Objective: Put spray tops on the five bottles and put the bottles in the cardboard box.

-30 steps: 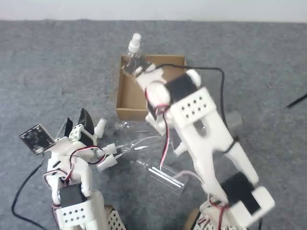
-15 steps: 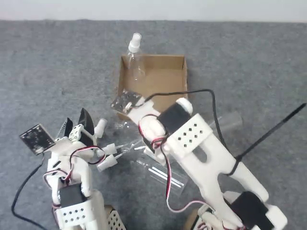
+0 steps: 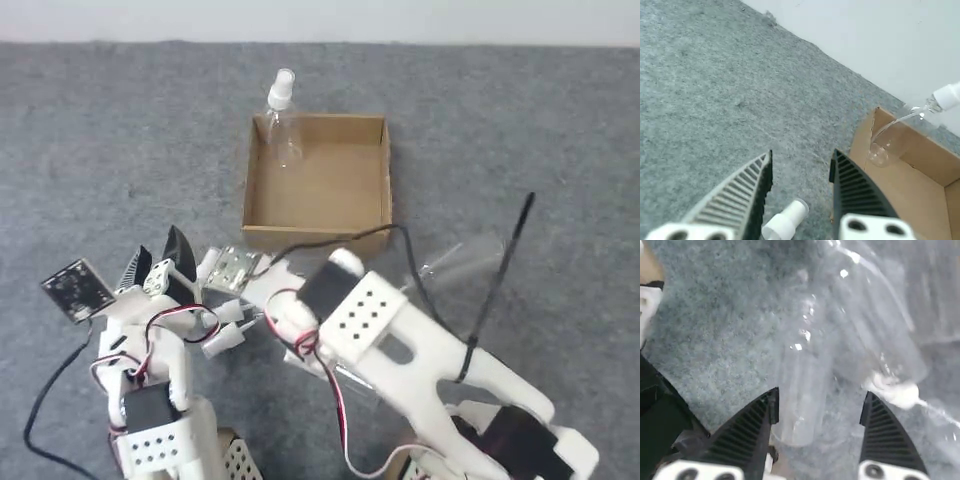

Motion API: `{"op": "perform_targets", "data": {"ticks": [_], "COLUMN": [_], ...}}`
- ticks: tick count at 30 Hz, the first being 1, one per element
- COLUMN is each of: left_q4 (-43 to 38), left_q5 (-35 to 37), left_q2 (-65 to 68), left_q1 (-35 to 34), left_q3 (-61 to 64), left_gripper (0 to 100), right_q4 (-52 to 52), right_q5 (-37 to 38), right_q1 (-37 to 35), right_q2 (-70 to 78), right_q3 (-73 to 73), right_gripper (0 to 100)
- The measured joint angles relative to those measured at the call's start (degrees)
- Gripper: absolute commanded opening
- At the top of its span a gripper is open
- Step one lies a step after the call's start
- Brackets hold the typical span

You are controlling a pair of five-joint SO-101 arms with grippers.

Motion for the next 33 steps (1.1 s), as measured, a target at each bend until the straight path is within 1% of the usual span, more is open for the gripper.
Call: {"op": "perform_targets", "data": {"ticks": [8,17,26,33], "left_q4": [0.00,0.00,0.00,0.00], "left_q5": [0.00,0.00,0.00,0.00], "left_q2": [0.00,0.00,0.00,0.00], "left_q1": [0.00,0.00,0.00,0.00], "left_q3": [0.00,0.00,0.00,0.00], "left_gripper": [18,18,18,18], "right_q4": [-9.14,-15.65,-19.34,-20.04], "right_q5": [0.00,-1.76,-1.93,-2.02], "right_q1": [-1.41,-1.58,-1.67,-1.85], "right_q2": [0.00,0.00,0.09,9.14], "right_q3": [6.86,10.99,12.84,12.40], "right_gripper": [22.1,22.0,22.0,22.0]}}
